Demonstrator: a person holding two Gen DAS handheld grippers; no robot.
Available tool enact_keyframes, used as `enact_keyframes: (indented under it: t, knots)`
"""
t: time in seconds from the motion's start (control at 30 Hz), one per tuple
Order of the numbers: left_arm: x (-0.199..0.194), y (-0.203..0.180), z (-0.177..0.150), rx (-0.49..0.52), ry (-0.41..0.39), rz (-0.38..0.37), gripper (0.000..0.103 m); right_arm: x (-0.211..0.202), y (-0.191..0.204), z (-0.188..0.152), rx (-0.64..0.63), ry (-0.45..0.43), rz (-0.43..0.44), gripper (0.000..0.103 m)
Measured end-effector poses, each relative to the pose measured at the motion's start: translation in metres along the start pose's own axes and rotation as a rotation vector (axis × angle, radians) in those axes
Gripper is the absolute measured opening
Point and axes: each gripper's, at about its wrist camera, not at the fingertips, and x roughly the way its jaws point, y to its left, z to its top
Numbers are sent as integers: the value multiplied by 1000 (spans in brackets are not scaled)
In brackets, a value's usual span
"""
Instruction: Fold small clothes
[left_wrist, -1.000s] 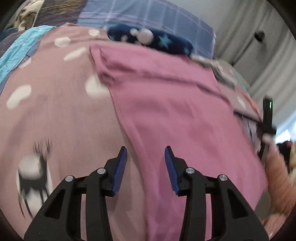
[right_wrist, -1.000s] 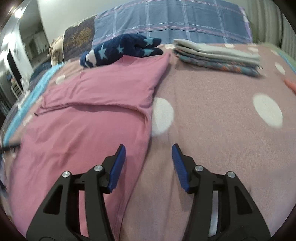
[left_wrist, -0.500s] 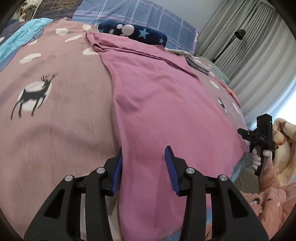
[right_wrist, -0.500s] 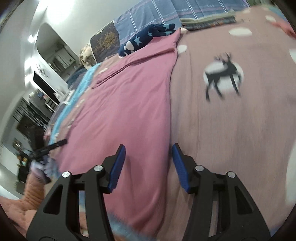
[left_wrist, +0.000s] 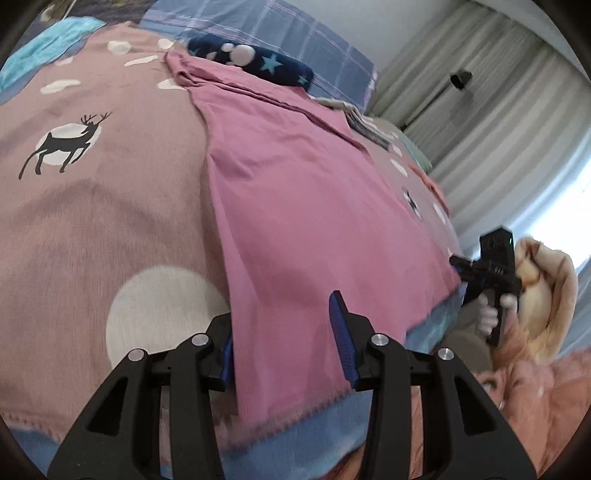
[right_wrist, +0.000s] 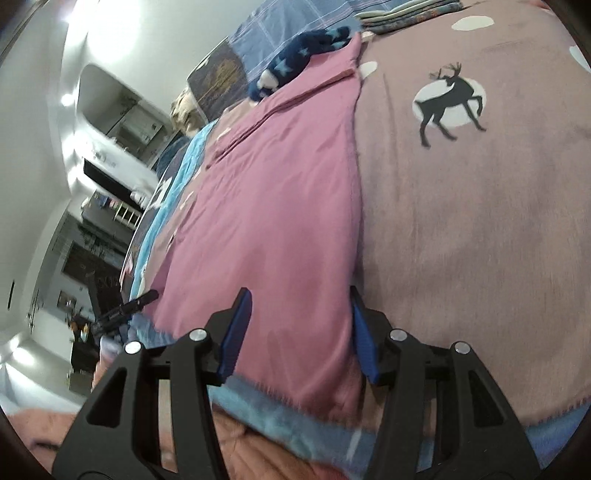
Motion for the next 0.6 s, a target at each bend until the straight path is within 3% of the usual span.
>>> enact_keyframes:
  t: [0.17, 0.23, 0.27, 0.33, 0.4, 0.5, 0.6]
  knots:
    - [13, 8, 14, -46, -11, -44, 40, 5, -9, 3, 45, -8, 59, 54]
    - [18, 5, 18, -52, -11, -33, 26, 10, -8, 8, 39, -15, 76, 53]
    - [20, 2, 18, -45, -9, -20, 19, 12, -6, 10, 26, -16, 75, 50]
    - [18, -2, 16, -37, -18, -20, 5, 14, -5, 10, 6, -24, 55, 17]
    - [13, -3, 16, -37, -35, -19, 4, 15, -18, 10, 70, -30, 95, 8]
    - [2, -7, 20, -47, -107, -56, 4, 8, -35, 14, 187, -72, 210, 4]
    - [-17, -21, 34, -36, -210, -131, 4, -9, -28, 26, 180, -139, 296, 4]
